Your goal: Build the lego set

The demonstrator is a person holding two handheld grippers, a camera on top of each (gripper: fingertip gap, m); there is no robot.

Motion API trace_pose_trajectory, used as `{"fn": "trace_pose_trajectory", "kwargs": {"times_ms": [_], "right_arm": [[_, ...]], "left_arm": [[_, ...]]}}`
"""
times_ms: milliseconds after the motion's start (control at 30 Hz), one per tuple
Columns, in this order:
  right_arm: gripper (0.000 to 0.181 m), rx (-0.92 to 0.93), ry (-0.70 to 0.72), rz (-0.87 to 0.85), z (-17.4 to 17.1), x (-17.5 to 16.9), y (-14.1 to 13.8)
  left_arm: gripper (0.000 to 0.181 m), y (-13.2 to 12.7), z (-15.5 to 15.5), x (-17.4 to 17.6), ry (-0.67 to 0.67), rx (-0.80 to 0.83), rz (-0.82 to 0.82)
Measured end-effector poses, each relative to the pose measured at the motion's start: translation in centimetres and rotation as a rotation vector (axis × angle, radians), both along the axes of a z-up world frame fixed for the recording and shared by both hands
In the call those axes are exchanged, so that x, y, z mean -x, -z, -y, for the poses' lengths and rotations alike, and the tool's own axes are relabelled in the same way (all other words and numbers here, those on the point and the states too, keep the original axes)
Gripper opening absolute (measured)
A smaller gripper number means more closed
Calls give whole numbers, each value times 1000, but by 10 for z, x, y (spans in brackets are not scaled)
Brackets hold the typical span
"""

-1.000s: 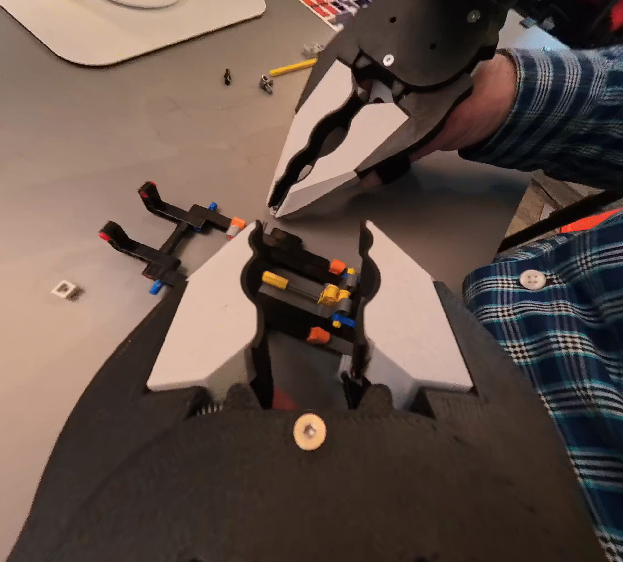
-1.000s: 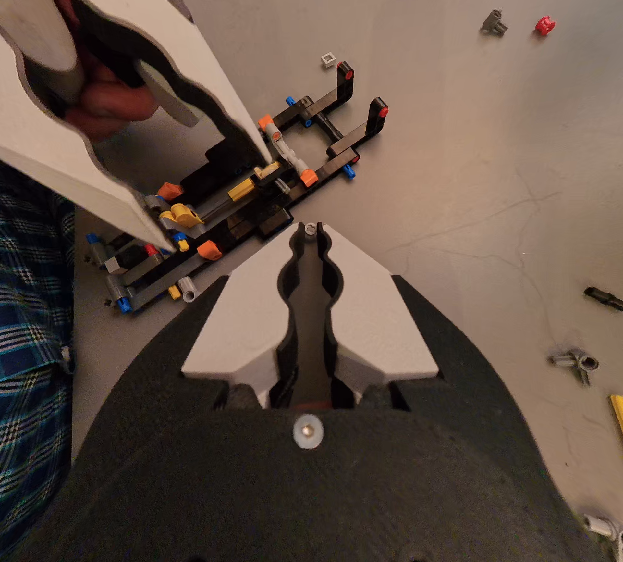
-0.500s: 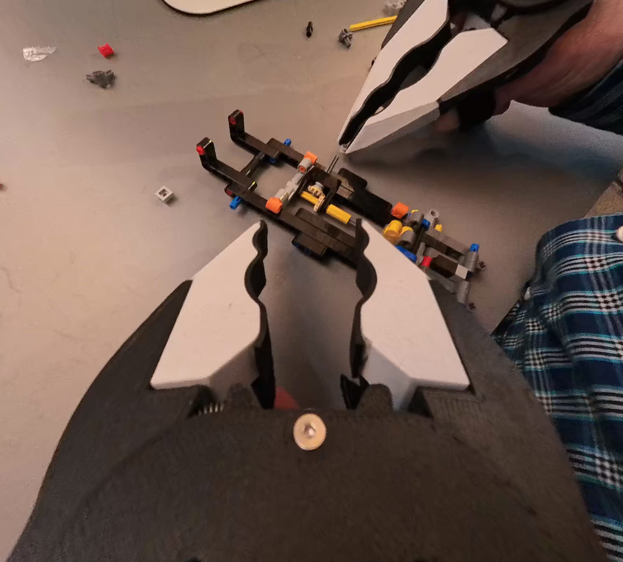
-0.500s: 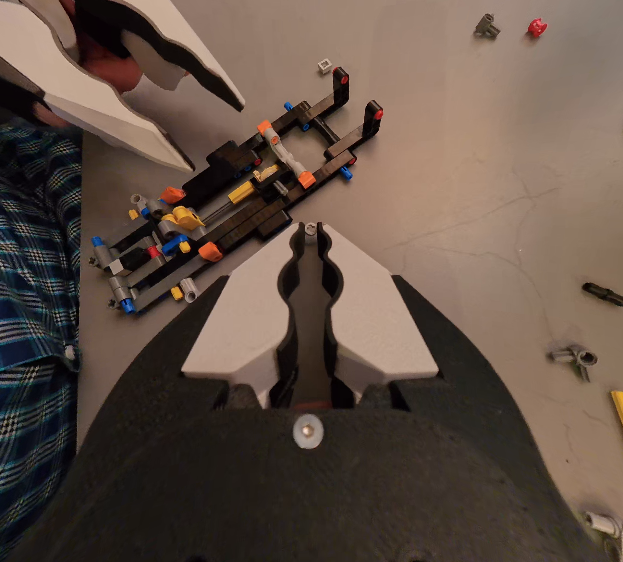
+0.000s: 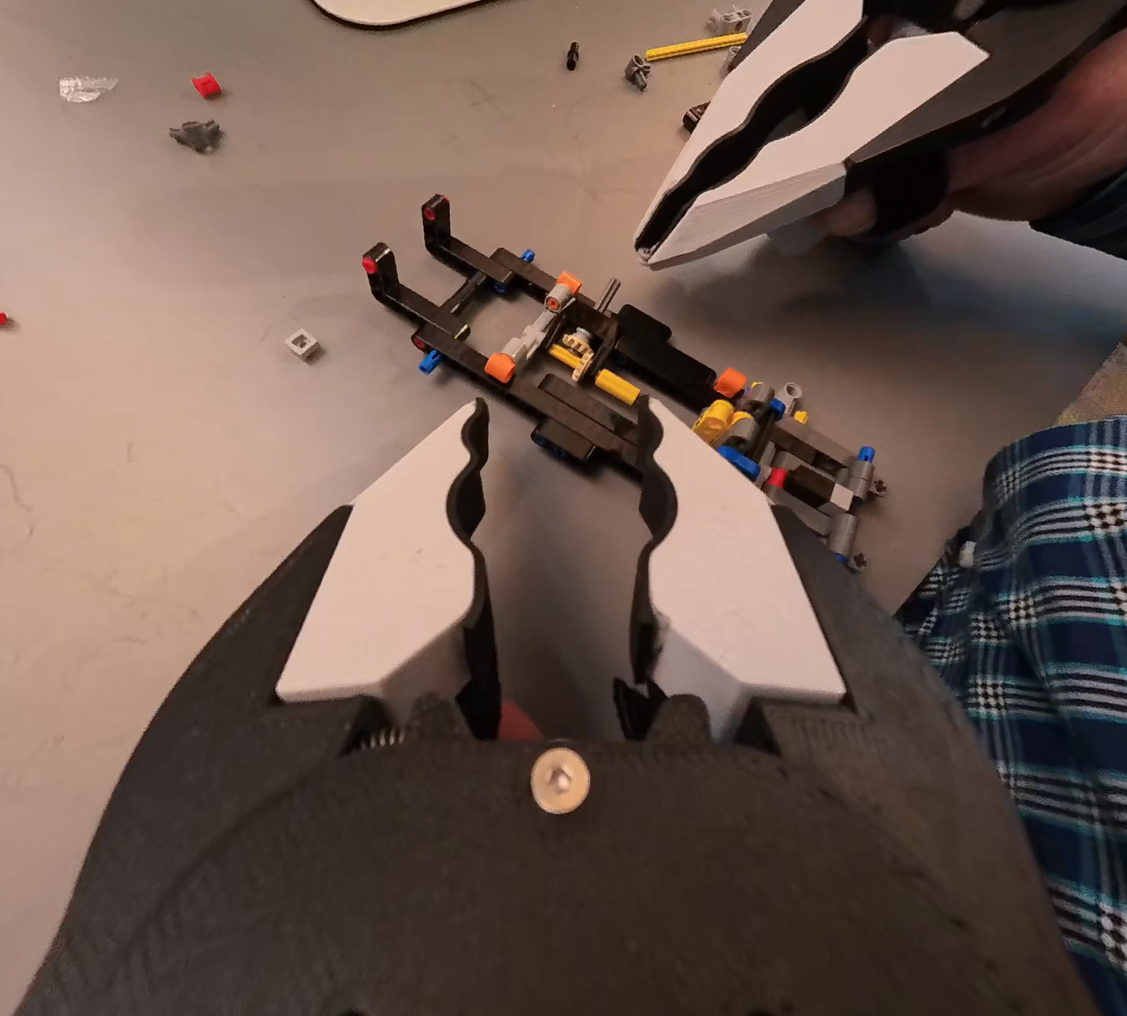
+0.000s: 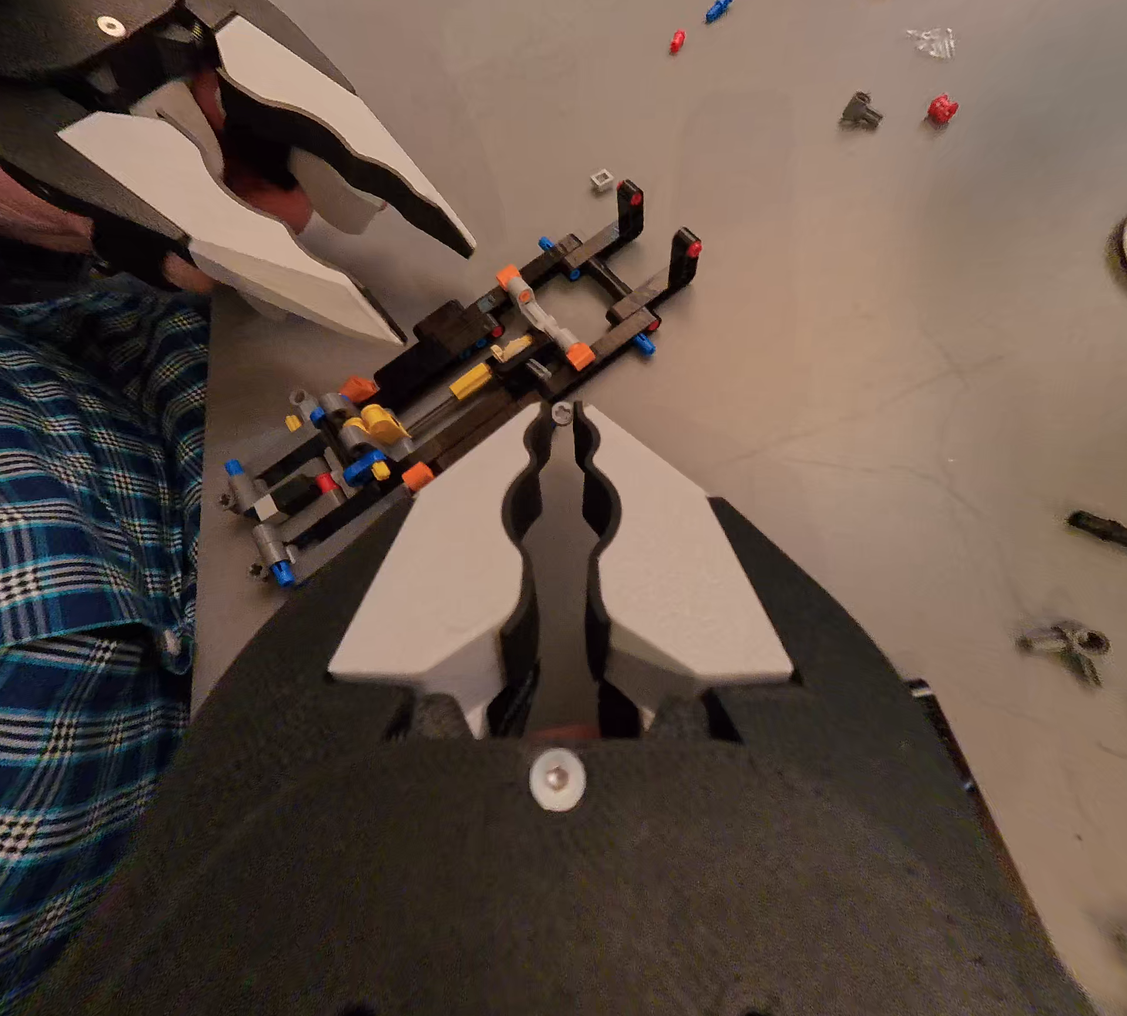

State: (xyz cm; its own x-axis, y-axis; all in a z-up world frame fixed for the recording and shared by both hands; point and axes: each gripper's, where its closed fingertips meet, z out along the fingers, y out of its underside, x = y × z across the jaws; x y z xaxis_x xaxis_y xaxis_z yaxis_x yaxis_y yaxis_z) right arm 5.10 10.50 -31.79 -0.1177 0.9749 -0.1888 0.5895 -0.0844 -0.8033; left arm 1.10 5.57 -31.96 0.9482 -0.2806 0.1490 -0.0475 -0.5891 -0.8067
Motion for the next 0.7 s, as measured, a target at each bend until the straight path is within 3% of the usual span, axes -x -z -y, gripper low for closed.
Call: {"fn": "trace_pose_trajectory", "kwargs": {"times_ms": [33, 700], "right_arm": [[4, 5, 1, -9, 1, 1, -2], [4, 47, 67, -26, 2, 8, -4]], "left_arm": [[47, 0, 0, -1, 1, -3, -7], [49, 2, 1, 3, -3, 9, -25]]}}
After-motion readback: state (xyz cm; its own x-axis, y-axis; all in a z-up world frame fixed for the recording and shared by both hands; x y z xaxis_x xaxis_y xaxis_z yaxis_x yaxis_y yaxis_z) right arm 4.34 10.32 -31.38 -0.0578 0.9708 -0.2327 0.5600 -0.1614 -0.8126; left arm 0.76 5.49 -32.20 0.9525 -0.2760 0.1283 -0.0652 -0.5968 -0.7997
